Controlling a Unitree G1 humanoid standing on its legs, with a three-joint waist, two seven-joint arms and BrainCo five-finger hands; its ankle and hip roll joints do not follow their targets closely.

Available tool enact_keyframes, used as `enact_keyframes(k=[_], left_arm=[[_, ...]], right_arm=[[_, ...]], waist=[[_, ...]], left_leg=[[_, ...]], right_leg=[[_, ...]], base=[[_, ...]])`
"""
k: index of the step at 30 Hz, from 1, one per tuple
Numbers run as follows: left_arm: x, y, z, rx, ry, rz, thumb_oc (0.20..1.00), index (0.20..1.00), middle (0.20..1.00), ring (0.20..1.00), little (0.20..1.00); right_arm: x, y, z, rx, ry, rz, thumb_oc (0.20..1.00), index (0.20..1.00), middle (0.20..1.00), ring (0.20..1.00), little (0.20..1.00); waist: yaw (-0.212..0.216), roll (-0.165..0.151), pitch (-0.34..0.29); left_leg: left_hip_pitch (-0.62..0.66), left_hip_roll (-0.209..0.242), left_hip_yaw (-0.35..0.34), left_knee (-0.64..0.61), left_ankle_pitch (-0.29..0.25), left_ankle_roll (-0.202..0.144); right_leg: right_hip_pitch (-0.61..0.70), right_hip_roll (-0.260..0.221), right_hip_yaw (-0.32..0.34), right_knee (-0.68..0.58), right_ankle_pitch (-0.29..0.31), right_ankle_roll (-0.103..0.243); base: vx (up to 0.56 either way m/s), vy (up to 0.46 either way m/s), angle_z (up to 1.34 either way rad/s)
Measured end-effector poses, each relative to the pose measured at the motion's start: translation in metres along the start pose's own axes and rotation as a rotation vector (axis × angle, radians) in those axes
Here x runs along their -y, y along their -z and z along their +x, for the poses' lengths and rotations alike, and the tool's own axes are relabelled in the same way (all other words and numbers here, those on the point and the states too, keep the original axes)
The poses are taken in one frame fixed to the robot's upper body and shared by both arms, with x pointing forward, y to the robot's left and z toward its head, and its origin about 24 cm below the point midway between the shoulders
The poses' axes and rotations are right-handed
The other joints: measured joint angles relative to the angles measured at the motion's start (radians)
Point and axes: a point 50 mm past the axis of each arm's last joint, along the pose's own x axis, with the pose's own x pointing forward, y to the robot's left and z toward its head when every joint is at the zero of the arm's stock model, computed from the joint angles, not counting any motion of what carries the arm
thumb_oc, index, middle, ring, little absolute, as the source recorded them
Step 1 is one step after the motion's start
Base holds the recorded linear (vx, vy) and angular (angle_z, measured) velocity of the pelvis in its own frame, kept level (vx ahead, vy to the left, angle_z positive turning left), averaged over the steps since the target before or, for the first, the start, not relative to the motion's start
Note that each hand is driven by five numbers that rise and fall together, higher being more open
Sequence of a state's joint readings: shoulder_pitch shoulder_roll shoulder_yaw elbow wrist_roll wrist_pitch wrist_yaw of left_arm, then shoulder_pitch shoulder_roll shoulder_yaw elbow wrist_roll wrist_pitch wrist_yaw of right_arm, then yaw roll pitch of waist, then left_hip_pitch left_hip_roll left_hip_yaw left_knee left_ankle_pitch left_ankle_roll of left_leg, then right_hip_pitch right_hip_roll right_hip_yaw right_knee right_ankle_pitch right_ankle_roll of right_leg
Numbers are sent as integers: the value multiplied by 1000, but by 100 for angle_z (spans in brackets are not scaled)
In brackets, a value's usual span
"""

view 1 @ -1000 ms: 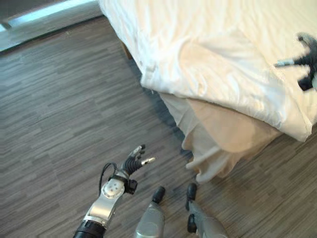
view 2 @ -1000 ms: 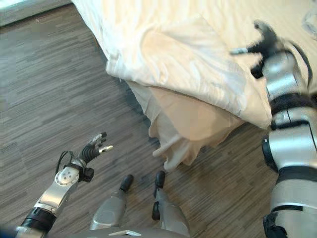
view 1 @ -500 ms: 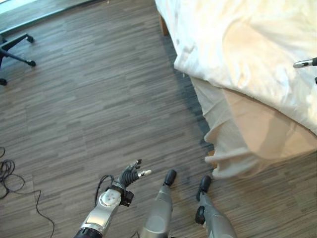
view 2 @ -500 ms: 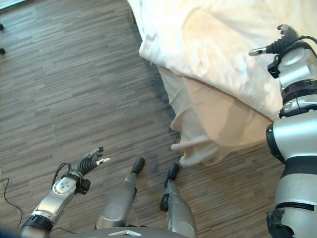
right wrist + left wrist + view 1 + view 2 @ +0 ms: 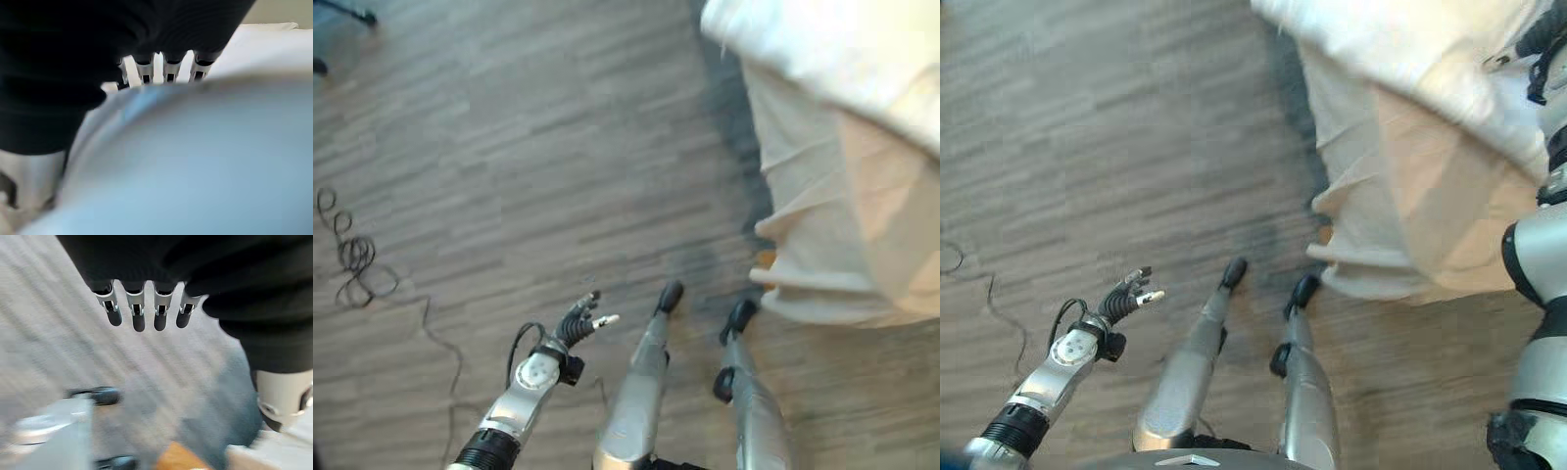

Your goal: Making the bed.

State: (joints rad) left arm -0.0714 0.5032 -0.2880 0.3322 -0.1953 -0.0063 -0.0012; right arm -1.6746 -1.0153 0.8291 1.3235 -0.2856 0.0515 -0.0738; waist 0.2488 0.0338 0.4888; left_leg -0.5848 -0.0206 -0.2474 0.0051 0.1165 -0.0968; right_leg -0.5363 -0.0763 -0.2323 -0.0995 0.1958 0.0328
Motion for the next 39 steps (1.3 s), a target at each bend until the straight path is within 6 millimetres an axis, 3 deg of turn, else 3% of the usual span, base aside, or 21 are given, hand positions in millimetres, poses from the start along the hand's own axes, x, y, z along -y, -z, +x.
enact_keyframes(k=[2,5,6,7,10,13,15,17,21,23,25,26,29,31,32,33,37,38,39], left_arm=[[2,-5,3,14,-2,-5,1000,1000,1000,1000,1000],[7,-19,11,71,-21,-70,1000,1000,1000,1000,1000],[13,-25,14,90,-22,-100,1000,1000,1000,1000,1000],[16,-27,15,96,-19,-111,1000,1000,1000,1000,1000],[22,-27,17,94,-14,-124,1000,1000,1000,1000,1000],[26,-32,19,107,-20,-119,1000,1000,1000,1000,1000],[25,-29,20,96,-46,-126,1000,1000,1000,1000,1000],[30,-22,22,58,-52,-144,1000,1000,1000,1000,1000],[35,-6,21,-12,-69,-149,1000,1000,1000,1000,1000],[41,7,21,-72,-71,-155,1000,1000,1000,1000,1000],[44,21,15,-127,-70,-155,1000,1000,1000,1000,1000],[43,25,12,-141,-74,-151,1000,1000,1000,1000,1000],[39,35,6,-168,-87,-120,1000,1000,1000,1000,1000],[39,39,5,-183,-86,-120,1000,1000,1000,1000,1000],[39,40,4,-187,-87,-121,1000,1000,1000,1000,1000],[38,49,-3,-214,-92,-138,1000,1000,1000,1000,1000],[33,70,-19,-284,-110,-162,1000,1000,1000,1000,1000],[35,75,-23,-303,-99,-168,1000,1000,1000,1000,1000],[38,80,-27,-320,-79,-174,1000,1000,1000,1000,1000]], right_arm=[[11,-2,0,26,39,10,1000,1000,1000,1000,1000],[-3,-10,-1,69,48,38,1000,1000,1000,1000,1000],[-16,-17,-3,91,40,101,865,865,865,865,865],[-22,-20,-4,101,44,123,200,200,200,200,200],[-33,-41,-8,161,38,161,200,200,200,200,200],[-69,-69,-23,266,-6,120,200,200,200,200,200],[-111,-88,-47,361,-74,151,200,200,200,200,200],[-141,-88,-65,372,-132,224,200,200,200,200,200],[-186,-110,-110,476,-248,279,200,200,200,200,200],[-224,-109,-153,517,-364,307,200,200,200,200,200],[-266,-101,-205,526,-528,337,200,200,200,200,200],[-291,-94,-240,529,-652,320,200,200,200,200,200],[-329,-80,-300,525,-926,258,200,200,200,200,200],[-357,-53,-341,428,-1158,166,200,200,200,200,200],[-364,-41,-354,391,-1234,121,200,200,200,200,200],[-374,-2,-395,283,-1416,40,200,200,200,200,200],[-373,53,-445,105,-1589,-49,200,200,200,200,200],[-372,65,-453,50,-1616,-61,514,514,514,514,514],[-371,79,-463,-18,-1649,-83,1000,1000,1000,1000,1000]], waist=[[-11,-3,4],[-27,-4,3],[-33,-8,1],[-36,-9,1],[-54,-10,0],[-79,-16,-21],[-111,-32,-39],[-115,-43,-69],[-159,-64,-95],[-179,-78,-116],[-194,-88,-179],[-200,-88,-210],[-219,-85,-290],[-213,-70,-300],[-212,-62,-303],[-209,-44,-308],[-219,-38,-312],[-218,-38,-315],[-220,-38,-327]], left_leg=[[-26,-1,17,0,5,1],[-24,0,21,-1,5,1],[-22,2,24,-1,5,1],[-20,3,26,-1,5,1],[1,7,39,-3,5,1],[47,11,48,-4,3,-2],[86,15,49,-4,-5,-10],[106,15,57,-5,-8,-8],[164,17,65,-13,-16,-9],[236,21,69,-25,-26,-2],[285,28,72,-34,-41,0],[330,29,75,-41,-52,8],[369,24,79,-39,-74,14],[413,20,79,-53,-72,25],[430,19,79,-65,-70,30],[464,16,81,-83,-65,37],[509,18,98,-96,-68,47],[529,20,101,-102,-75,50],[546,23,102,-103,-77,49]], right_leg=[[-34,-2,17,0,5,1],[-34,-1,24,0,6,7],[-34,1,28,0,8,6],[-33,3,32,0,9,5],[-17,6,44,0,11,4],[23,10,55,0,10,3],[61,13,56,0,3,2],[78,14,60,0,0,0],[130,17,68,0,-6,1],[195,19,71,0,-21,3],[239,19,71,0,-38,4],[281,19,73,-1,-53,3],[318,14,78,-1,-68,7],[357,9,77,-1,-72,12],[369,7,78,-1,-74,15],[394,2,79,-1,-77,19],[428,2,96,-1,-79,21],[447,4,103,-3,-84,21],[463,7,106,-5,-88,20]], base=[[-10,-9,-19],[19,-7,-8],[14,-8,-6],[22,-6,-7],[17,20,-11],[14,8,-9],[0,0,0],[41,7,-10],[89,23,-6],[156,56,-4],[163,63,-4],[156,72,-2],[135,82,-2],[116,52,1],[116,40,1],[121,38,-5],[118,19,-13],[89,15,-17],[87,9,-10]])
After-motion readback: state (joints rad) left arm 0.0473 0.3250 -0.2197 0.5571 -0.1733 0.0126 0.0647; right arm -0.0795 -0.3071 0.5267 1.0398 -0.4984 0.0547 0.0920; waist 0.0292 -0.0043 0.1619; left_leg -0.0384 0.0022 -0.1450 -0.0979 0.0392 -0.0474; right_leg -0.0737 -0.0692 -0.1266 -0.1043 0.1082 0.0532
